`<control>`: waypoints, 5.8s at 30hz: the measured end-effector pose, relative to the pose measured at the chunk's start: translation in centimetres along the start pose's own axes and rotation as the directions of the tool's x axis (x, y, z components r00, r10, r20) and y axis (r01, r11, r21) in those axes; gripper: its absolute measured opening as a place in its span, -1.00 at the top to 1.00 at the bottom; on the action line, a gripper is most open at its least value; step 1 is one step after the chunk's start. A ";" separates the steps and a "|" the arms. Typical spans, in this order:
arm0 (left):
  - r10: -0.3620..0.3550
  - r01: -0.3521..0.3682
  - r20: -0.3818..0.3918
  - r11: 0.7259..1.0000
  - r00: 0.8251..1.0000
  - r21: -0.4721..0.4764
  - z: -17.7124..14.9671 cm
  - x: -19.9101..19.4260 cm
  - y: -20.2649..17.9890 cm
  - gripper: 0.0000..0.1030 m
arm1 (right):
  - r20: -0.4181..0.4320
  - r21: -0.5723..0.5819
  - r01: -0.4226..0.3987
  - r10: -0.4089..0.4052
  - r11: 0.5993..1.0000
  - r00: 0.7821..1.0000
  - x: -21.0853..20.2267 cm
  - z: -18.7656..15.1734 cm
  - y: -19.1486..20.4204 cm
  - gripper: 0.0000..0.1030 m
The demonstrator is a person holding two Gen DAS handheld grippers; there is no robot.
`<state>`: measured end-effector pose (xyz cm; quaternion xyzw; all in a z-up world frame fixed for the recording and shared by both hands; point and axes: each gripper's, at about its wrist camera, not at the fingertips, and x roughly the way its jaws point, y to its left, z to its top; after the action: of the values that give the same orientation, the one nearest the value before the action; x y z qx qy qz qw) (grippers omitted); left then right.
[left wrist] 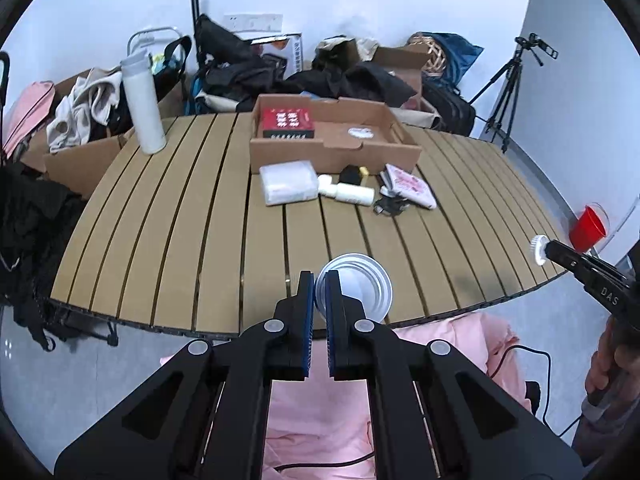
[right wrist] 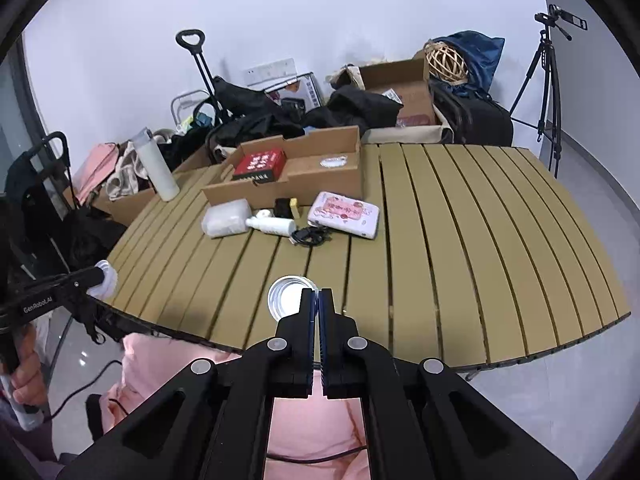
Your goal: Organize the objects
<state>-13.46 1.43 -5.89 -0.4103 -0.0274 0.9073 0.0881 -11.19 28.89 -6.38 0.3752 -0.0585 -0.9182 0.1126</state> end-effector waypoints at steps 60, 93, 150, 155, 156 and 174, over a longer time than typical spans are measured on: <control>0.096 -0.089 -0.078 0.992 0.992 0.086 15.9 2.2 3.9 -1.00 | -0.266 -0.055 -0.031 0.015 0.998 0.964 11.6 17.9 -0.7 -0.61; 0.072 -0.072 -0.015 0.997 0.997 -0.016 -2.0 -1.3 3.8 -0.84 | -0.138 -0.073 -0.111 0.101 0.991 0.985 1.8 -2.3 4.9 -0.61; -0.313 0.313 -0.019 0.949 0.950 0.044 25.8 18.8 -2.5 0.67 | -0.057 0.043 -0.240 0.242 0.970 0.969 20.5 24.4 0.1 0.44; -0.244 0.246 -0.059 0.969 0.968 0.027 29.4 27.6 -0.5 0.67 | -0.157 0.104 -0.250 0.264 0.963 0.952 30.1 27.9 -1.5 0.44; -0.239 0.241 -0.075 0.970 0.968 0.019 29.6 29.2 0.0 0.67 | -0.185 0.117 -0.253 0.271 0.960 0.945 32.3 28.0 -1.8 0.44; -0.078 0.083 -0.165 0.996 0.983 0.023 28.9 31.6 3.1 0.02 | -0.266 0.011 -0.098 0.097 0.995 0.959 39.9 27.3 -1.2 0.34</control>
<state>-56.03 4.76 -10.52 -0.4808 -0.0233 0.8664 0.1327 -58.20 20.66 -14.17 0.4918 -0.0602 -0.8528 0.1652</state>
